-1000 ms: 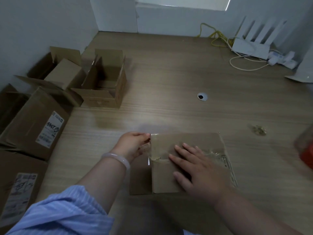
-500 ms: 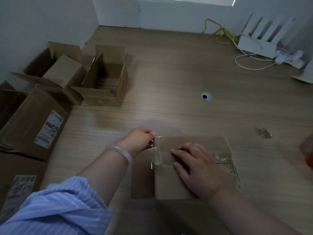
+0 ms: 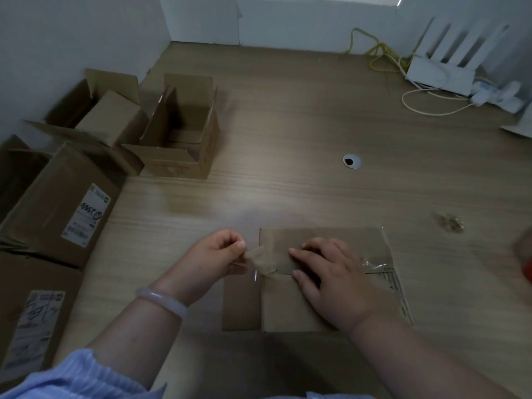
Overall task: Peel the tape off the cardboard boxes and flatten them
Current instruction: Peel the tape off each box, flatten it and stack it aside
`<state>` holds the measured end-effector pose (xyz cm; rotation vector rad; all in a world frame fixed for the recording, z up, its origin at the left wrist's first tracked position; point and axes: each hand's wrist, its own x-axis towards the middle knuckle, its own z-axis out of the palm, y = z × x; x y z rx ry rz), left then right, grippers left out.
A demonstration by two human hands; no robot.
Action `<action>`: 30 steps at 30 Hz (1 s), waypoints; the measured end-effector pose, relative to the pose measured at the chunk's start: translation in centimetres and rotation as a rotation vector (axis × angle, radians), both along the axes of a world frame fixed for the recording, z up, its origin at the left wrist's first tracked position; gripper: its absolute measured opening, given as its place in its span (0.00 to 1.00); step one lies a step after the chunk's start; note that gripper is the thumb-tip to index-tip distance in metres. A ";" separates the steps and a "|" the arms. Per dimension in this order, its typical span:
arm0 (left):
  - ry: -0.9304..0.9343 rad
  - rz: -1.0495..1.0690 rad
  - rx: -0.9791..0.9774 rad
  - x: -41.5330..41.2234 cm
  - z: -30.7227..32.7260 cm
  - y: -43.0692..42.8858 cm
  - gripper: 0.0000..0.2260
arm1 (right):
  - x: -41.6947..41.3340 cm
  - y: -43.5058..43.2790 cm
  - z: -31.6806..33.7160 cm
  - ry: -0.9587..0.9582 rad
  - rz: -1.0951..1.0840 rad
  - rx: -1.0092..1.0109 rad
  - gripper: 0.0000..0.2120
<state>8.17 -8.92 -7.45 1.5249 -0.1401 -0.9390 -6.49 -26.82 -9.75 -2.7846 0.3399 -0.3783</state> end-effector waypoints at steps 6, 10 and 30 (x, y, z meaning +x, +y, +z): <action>-0.082 0.120 0.199 -2.3 -0.3 -0.8 0.12 | -0.1 0.1 0.0 -0.020 0.003 -0.049 0.16; -0.142 0.040 0.339 -2.8 -0.7 -1.2 0.09 | -0.2 0.5 0.1 0.015 0.003 -0.085 0.18; -0.345 0.081 0.080 -5.6 1.5 -2.8 0.10 | -1.2 -0.5 -0.1 -0.040 0.096 0.278 0.21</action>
